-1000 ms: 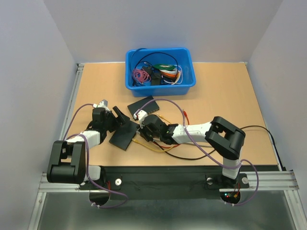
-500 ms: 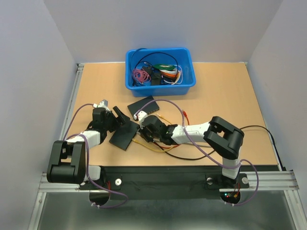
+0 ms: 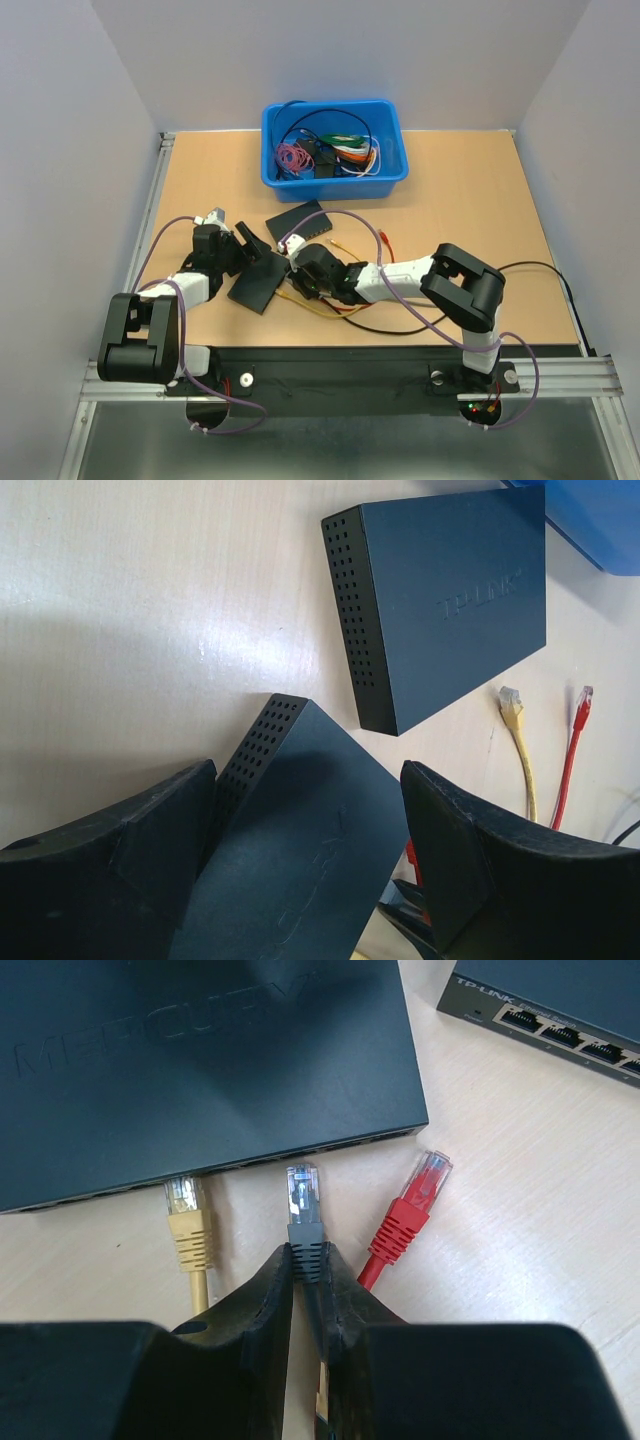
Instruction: Insert the plug into the switch port
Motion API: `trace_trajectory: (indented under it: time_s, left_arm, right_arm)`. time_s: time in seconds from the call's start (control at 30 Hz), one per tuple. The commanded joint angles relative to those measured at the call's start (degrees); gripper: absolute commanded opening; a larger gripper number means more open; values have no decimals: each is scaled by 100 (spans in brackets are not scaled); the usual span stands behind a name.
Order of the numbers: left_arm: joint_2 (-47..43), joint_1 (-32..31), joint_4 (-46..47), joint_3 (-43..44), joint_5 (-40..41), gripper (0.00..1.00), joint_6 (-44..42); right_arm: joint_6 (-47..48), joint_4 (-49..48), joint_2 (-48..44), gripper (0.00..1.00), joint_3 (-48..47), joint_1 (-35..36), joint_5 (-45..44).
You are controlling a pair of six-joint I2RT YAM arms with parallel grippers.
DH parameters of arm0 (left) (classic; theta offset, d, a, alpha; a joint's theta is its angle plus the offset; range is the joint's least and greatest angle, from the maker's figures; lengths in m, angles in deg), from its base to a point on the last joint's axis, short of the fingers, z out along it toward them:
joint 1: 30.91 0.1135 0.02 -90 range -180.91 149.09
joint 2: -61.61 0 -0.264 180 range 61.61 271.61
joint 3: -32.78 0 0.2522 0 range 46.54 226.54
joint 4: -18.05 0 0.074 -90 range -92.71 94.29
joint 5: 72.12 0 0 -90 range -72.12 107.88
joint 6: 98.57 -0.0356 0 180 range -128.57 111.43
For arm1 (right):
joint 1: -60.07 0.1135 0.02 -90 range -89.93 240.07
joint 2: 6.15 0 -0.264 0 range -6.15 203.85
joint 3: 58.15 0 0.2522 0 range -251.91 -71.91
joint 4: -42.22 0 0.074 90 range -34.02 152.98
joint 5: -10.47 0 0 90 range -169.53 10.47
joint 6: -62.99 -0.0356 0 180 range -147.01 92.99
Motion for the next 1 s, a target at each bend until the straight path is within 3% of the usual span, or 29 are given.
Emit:
trace_trajectory:
  time_s: [0.0,0.97]
  left_arm:
    - [13,-65,-160,75,-51,86,-44]
    - [74,-144,-161,92,29,86,-26]
  right_arm:
    - [-18,-242,-24,0,-204,66,-226]
    - [-9,-49,-42,0,-679,216,-305]
